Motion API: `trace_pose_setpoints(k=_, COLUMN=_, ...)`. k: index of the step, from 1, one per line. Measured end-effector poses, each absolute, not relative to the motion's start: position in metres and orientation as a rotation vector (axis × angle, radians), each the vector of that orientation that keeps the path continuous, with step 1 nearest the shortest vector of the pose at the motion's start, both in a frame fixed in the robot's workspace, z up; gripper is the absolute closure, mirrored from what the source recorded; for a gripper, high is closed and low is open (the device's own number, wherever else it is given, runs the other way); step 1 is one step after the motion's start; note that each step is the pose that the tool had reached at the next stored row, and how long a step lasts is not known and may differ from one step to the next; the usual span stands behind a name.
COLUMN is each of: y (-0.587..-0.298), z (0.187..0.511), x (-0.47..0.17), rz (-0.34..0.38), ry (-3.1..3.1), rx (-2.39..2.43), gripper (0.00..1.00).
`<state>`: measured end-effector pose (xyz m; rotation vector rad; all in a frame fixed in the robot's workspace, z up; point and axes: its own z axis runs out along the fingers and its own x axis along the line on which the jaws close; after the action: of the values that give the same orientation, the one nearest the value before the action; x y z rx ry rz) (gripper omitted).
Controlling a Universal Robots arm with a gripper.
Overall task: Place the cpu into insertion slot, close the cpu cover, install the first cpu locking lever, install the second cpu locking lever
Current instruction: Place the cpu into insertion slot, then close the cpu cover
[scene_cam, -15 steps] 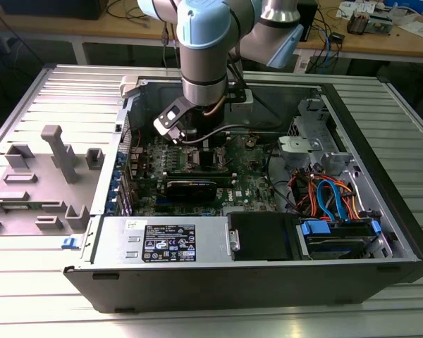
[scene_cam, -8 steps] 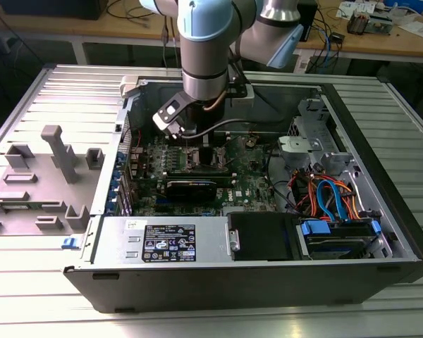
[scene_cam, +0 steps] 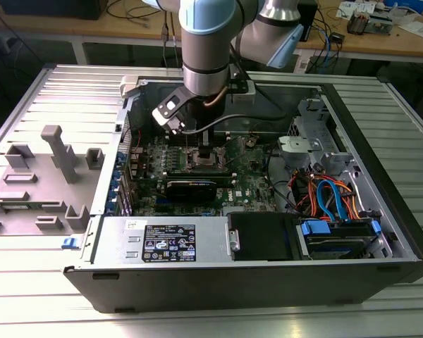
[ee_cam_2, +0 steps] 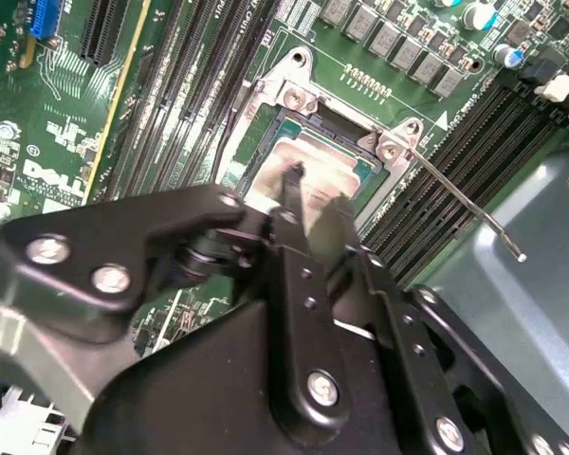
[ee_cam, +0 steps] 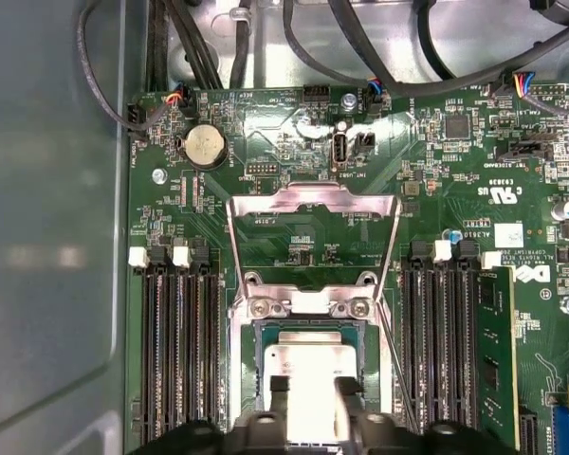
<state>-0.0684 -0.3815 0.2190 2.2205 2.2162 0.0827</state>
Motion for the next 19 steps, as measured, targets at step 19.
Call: trace_pose_setpoints(k=19, y=-0.3815, z=0.219, x=-0.0678, rz=0.083, ry=2.216, rx=2.22, gripper=0.89)
